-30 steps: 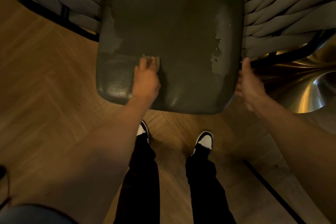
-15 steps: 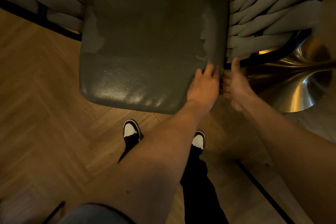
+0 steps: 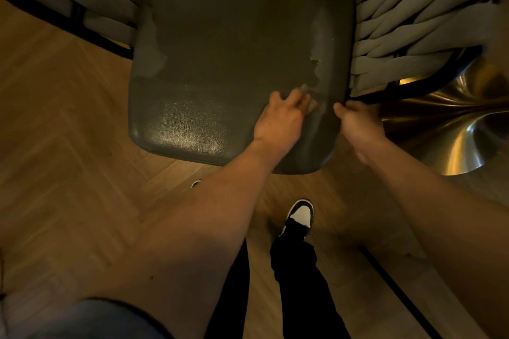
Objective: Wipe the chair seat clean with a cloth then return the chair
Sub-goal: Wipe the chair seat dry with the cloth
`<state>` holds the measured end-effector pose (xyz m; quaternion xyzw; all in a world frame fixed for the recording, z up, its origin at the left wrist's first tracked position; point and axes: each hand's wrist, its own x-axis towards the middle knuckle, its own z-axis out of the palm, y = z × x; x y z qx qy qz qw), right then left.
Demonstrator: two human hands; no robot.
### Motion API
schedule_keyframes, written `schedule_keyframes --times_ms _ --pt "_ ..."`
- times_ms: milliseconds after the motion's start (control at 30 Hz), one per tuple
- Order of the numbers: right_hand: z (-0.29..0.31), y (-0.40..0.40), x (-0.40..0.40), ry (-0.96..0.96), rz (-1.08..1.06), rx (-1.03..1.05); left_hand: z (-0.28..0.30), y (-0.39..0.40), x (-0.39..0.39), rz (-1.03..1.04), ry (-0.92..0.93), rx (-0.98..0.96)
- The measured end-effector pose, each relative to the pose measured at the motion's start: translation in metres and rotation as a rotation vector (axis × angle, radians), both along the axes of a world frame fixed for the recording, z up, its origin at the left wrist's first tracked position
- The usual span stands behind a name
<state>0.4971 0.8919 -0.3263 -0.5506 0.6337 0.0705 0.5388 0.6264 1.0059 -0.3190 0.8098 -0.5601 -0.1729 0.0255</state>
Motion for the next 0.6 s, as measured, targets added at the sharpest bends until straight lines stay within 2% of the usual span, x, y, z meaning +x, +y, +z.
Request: schedule_keyframes --times_ms 200,600 --pt "0.001 -0.003 0.031 0.088 0.082 -0.136 -0.006 0.048 0.070 0.140 -0.132 0.058" --pt "-0.010 0.002 0.045 0.168 0.105 -0.256 -0.013 0.150 0.201 0.494 -0.151 0.078"
